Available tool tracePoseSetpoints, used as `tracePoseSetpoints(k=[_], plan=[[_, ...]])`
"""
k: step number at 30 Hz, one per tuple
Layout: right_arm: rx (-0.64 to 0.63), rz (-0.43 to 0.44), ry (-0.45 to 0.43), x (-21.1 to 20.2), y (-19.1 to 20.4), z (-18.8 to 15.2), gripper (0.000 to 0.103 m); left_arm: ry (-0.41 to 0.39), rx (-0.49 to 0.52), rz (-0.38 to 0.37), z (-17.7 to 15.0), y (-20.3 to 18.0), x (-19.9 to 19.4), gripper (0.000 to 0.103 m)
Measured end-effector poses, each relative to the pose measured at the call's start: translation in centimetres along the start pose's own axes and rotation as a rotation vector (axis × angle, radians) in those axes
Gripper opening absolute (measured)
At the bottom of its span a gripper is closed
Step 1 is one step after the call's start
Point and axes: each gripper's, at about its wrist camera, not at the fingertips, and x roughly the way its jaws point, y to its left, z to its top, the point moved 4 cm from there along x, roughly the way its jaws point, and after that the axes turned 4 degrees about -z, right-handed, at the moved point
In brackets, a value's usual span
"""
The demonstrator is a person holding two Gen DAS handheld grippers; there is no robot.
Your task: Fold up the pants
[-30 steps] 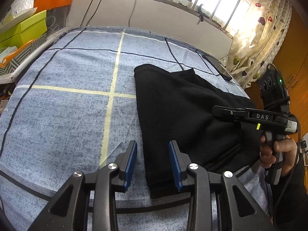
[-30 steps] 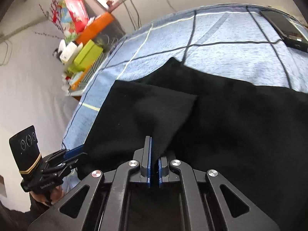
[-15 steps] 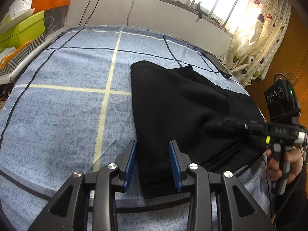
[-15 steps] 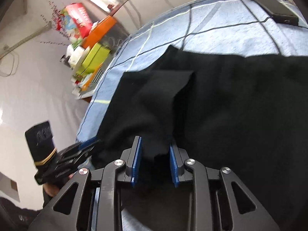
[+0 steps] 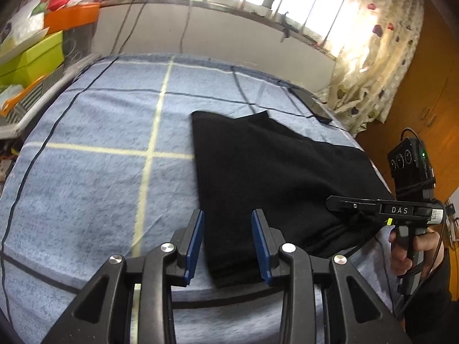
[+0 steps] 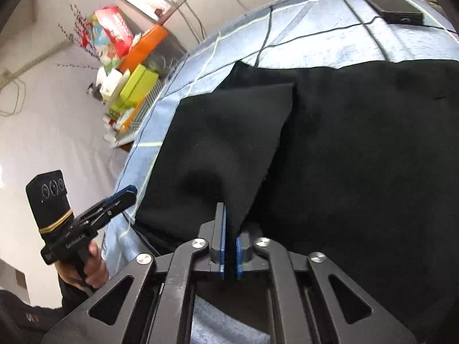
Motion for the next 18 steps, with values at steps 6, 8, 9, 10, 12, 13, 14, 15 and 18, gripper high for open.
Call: tracePoseSetpoints(k=[6,8,9,10,12,13,14,15,18], plan=[[-0.02,-0.065,-0.188,-4.0,0.5,0.5,0.019,0.037,0.082,-0.016,0.0,-2.3,1.9,0.037],[-0.063,-0.031,-0.174,-3.3,1.8,-0.1,0.019,0.074,0.085,-0.019,-0.7,-2.4,2.9,0.037],[-0.083,-0.032,-0.149,-2.7,1.9,-0.4,0.019,0.08,0.094,-0.014,-1.0,-2.4,3.0,0.037],[-0.108,-0.064,-0.112,-1.7,2.0,-0.8,0.019,0.073,0.112,-0.009,-1.3,-2.5,2.9,0.037],[-0.133,-0.139,-0.058,0.0,1.5,-1.6,0.015,0.072,0.135,-0.003,-1.7,-2.6,2.5,0.037],[-0.15,-0.146,-0.085,-0.3,1.7,-1.6,0.015,0.072,0.144,0.0,-2.0,-2.5,2.3,0.037],[-0.153,-0.156,-0.08,-0.6,1.5,-1.8,0.015,0.07,0.153,0.002,-2.2,-2.4,2.1,0.037],[-0.154,-0.163,-0.087,-0.8,1.4,-1.8,0.016,0.067,0.16,0.003,-2.5,-2.4,1.9,0.037],[-0.139,-0.206,-0.106,-2.1,0.2,-2.6,0.017,0.054,0.178,0.019,-2.9,-2.4,1.6,0.037]])
